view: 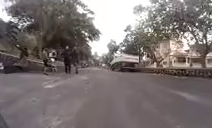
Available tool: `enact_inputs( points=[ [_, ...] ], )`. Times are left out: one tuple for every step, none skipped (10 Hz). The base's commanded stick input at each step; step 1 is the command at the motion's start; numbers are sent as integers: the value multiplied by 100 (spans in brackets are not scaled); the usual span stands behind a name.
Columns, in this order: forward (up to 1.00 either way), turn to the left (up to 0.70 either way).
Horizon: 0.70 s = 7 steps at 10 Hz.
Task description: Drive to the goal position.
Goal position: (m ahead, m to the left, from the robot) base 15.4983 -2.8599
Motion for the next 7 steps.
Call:
enact_inputs(
  points=[
    [100,0],
    [100,0],
    [100,0],
    [100,0],
    [100,0],
    [100,0],
    [100,0]
  ],
)
